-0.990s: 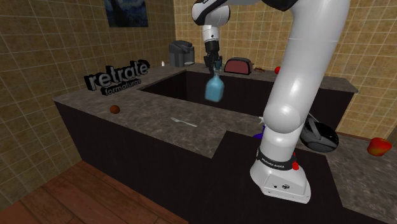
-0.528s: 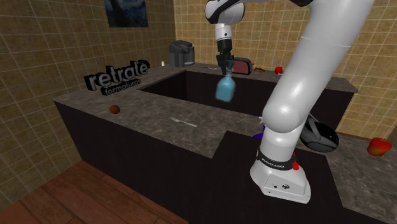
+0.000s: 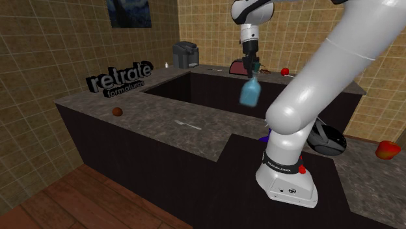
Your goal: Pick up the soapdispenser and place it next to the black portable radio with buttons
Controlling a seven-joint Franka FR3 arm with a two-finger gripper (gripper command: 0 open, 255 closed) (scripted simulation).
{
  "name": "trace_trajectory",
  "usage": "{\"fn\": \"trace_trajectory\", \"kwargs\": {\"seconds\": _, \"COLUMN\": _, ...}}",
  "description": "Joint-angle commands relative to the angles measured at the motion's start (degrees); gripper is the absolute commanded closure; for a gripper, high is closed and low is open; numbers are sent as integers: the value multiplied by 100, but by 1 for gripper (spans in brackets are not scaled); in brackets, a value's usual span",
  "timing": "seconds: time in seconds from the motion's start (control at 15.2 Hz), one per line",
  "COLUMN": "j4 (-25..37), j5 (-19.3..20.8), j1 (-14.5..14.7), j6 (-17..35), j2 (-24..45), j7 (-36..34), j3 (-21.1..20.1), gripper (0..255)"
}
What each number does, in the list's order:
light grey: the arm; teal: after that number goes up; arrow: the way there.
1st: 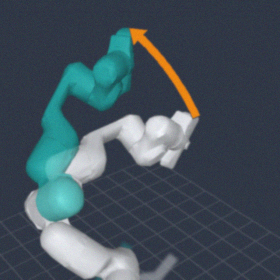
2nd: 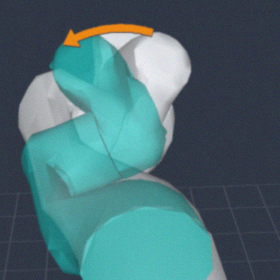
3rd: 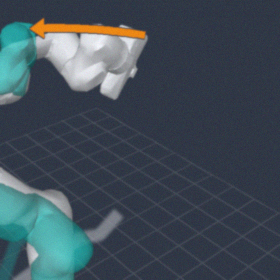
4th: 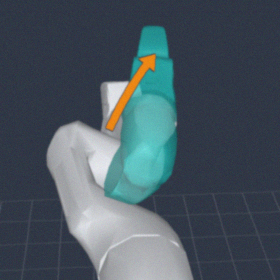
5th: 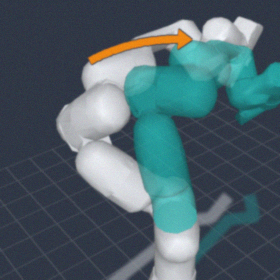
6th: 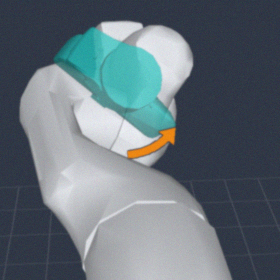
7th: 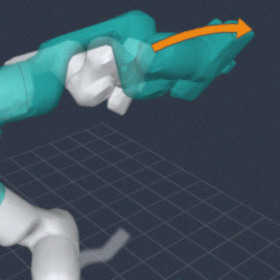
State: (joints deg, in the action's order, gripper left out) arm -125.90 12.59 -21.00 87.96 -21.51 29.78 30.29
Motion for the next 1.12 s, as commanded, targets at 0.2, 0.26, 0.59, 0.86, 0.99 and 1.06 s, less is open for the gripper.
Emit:
{"fn": "trace_trajectory", "kwargs": {"seconds": 0.2, "j4": -428, "j5": 552, "j1": -391, "j6": -113, "j2": -653, "j7": 403, "j3": 250, "gripper": 255}}
{"fn": "trace_trajectory", "kwargs": {"seconds": 0.26, "j4": -485, "j5": 661, "j1": -470, "j6": -141, "j2": -764, "j7": 494, "j3": 306, "gripper": 255}}
{"fn": "trace_trajectory", "kwargs": {"seconds": 0.59, "j4": -678, "j5": 1205, "j1": -870, "j6": -276, "j2": -1236, "j7": 1004, "j3": 617, "gripper": 255}}
{"fn": "trace_trajectory", "kwargs": {"seconds": 0.86, "j4": -718, "j5": 1641, "j1": -1173, "j6": -360, "j2": -1512, "j7": 1470, "j3": 913, "gripper": 255}}
{"fn": "trace_trajectory", "kwargs": {"seconds": 0.99, "j4": -701, "j5": 1855, "j1": -1312, "j6": -388, "j2": -1613, "j7": 1719, "j3": 1078, "gripper": 255}}
{"fn": "trace_trajectory", "kwargs": {"seconds": 1.06, "j4": -683, "j5": 1960, "j1": -1377, "j6": -398, "j2": -1654, "j7": 1847, "j3": 1164, "gripper": 255}}
